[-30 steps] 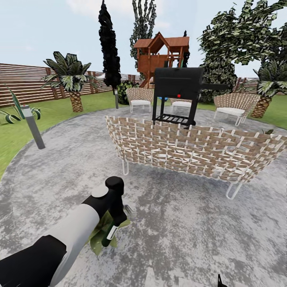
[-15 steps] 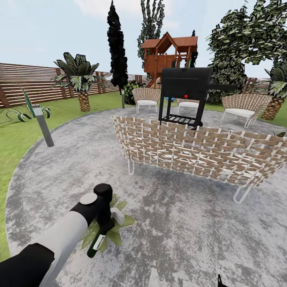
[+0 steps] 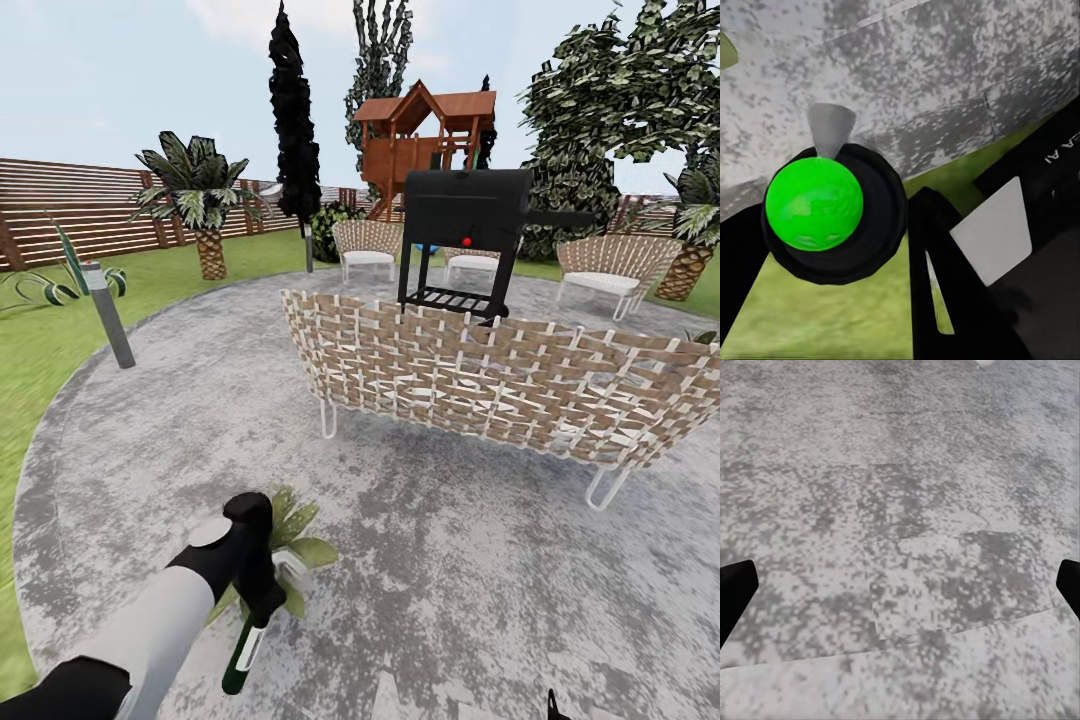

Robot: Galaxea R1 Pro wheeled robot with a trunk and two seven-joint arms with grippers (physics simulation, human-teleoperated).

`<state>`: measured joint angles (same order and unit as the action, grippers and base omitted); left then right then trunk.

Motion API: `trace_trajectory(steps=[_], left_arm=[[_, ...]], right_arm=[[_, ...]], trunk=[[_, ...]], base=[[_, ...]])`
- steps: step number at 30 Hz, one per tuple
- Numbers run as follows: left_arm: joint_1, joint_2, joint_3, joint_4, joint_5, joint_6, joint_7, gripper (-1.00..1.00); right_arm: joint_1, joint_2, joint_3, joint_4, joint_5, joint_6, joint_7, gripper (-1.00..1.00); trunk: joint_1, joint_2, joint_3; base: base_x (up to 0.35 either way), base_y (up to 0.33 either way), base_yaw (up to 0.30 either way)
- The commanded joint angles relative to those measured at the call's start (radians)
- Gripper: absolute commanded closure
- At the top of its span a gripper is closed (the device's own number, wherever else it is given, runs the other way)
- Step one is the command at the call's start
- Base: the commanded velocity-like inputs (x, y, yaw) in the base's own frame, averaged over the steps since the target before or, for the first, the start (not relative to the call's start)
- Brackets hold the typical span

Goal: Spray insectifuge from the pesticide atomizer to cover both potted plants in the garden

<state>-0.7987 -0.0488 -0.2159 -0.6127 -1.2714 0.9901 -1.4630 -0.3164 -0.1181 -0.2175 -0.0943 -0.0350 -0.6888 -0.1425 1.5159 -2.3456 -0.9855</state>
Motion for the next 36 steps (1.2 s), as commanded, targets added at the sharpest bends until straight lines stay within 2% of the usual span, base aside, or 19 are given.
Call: trace_trajectory(steps=[1,5,10,12,13,17,19,21,23,29,32,36], left_arm=[[0.006,-0.001,-0.001,-0.001,-0.009,0.010,-0.002,1.00],[0.017,-0.003,0.003,-0.012,0.016,0.010,0.012,1.00],[0.017,-0.022,-0.001,-0.061,0.021,0.011,0.015,1.00],[0.013,-0.025,-0.002,-0.094,0.019,0.013,0.051,1.00],[0.008,-0.028,0.010,-0.102,0.018,0.017,0.106,1.00],[0.006,-0.028,0.032,-0.101,0.015,0.021,0.184,1.00],[0.008,-0.026,0.074,-0.099,0.014,0.021,0.204,1.00],[0.010,-0.026,0.100,-0.096,0.014,0.021,0.249,1.00],[0.010,-0.026,0.110,-0.092,0.023,0.021,0.293,1.00],[0.012,-0.028,0.113,-0.087,0.084,0.021,0.313,1.00],[0.017,-0.028,0.112,-0.080,0.093,0.020,0.313,1.00],[0.019,-0.028,0.111,-0.010,0.097,0.017,0.314,1.00]], right_arm=[[-0.001,0.000,0.003,0.001,-0.003,-0.003,-0.002,-1.00],[-0.001,0.000,0.003,0.001,-0.003,-0.003,-0.002,-1.00],[-0.001,0.000,0.003,0.001,-0.003,-0.003,-0.002,-1.00],[-0.001,0.000,0.003,0.001,-0.003,-0.003,-0.002,-1.00],[-0.001,0.000,0.003,0.001,-0.003,-0.003,-0.002,-1.00],[-0.001,0.000,0.003,0.001,-0.003,-0.003,-0.002,-1.00],[-0.001,0.000,0.003,0.001,-0.003,-0.003,-0.002,-1.00],[-0.001,0.000,0.003,0.001,-0.003,-0.003,-0.002,-1.00],[-0.001,0.000,0.003,0.001,-0.003,-0.003,-0.002,-1.00],[-0.001,-0.001,0.003,0.001,-0.003,-0.003,-0.002,-1.00],[-0.001,0.000,0.003,0.001,-0.003,-0.003,-0.002,-1.00],[-0.001,0.000,0.003,0.001,-0.003,-0.003,-0.002,-1.00]], trunk=[[0.000,0.000,-0.001],[0.000,0.000,-0.001],[0.000,0.000,-0.001],[0.000,0.000,-0.001],[0.000,0.000,-0.001],[0.000,0.000,-0.001],[0.000,0.000,-0.001],[0.000,0.000,-0.001],[0.000,0.000,-0.001],[0.000,0.000,-0.001],[0.000,0.000,-0.001],[0.000,0.000,-0.001]], base=[[0.000,0.000,0.000],[0.000,0.000,0.000],[0.000,0.000,0.000],[0.000,0.000,0.000],[0.000,0.000,0.000],[0.000,0.000,0.000],[0.000,0.000,0.000],[0.000,0.000,0.000],[0.000,0.000,0.000],[0.000,0.000,0.000],[0.000,0.000,0.000],[0.000,0.000,0.000]])
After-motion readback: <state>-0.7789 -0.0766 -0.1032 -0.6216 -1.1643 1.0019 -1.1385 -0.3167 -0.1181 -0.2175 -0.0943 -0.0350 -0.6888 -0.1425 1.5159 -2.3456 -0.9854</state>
